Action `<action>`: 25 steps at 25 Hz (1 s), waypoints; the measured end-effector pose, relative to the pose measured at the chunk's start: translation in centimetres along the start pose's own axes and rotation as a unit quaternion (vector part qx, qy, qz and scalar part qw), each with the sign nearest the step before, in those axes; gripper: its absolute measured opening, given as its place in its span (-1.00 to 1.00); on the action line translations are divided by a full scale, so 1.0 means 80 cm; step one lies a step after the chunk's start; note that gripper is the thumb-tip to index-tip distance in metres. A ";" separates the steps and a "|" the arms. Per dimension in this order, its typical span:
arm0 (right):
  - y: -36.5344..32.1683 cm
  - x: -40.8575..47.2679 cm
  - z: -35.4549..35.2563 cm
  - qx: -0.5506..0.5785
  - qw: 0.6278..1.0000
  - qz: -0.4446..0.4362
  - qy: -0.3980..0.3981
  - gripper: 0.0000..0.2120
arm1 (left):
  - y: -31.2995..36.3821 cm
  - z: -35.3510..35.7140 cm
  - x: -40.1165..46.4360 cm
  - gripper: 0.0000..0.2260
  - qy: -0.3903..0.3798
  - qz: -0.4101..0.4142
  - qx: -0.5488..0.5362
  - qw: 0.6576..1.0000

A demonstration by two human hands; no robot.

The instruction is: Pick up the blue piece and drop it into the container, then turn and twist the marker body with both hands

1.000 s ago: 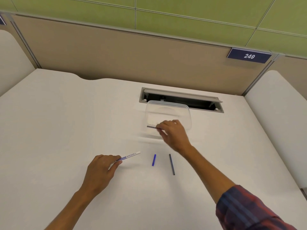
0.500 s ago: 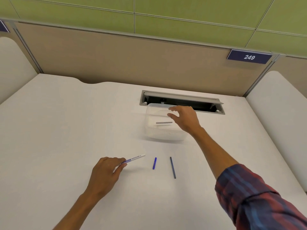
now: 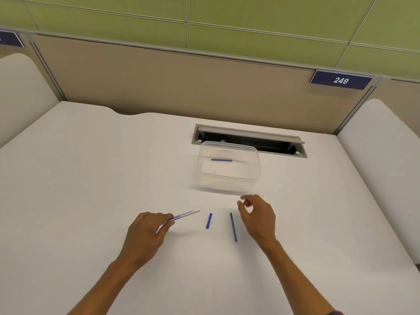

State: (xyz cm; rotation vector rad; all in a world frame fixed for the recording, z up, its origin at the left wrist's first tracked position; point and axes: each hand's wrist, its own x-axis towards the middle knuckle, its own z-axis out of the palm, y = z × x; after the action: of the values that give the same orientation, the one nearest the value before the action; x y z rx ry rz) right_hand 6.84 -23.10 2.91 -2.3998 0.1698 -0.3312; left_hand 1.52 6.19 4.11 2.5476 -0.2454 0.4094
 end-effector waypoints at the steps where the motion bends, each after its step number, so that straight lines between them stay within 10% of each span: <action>1: 0.006 -0.015 0.003 -0.010 1.000 0.015 -0.024 -0.87 | 0.003 -0.001 0.000 -0.62 0.003 0.002 0.001 1.000; 15: 0.015 -0.065 0.013 -0.105 0.985 0.057 -0.125 -0.86 | 0.044 0.004 -0.010 -0.75 0.001 0.019 0.019 1.000; 25: -0.008 -0.083 -0.040 0.300 0.944 0.123 -0.055 -0.86 | 0.051 0.000 -0.004 -0.67 -0.004 0.039 0.019 0.999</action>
State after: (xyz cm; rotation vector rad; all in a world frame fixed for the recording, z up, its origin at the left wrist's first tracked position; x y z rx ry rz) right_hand -0.39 -23.25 4.38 -1.7634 0.2698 -0.1059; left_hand 0.20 2.78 6.00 2.5843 -0.3447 0.4382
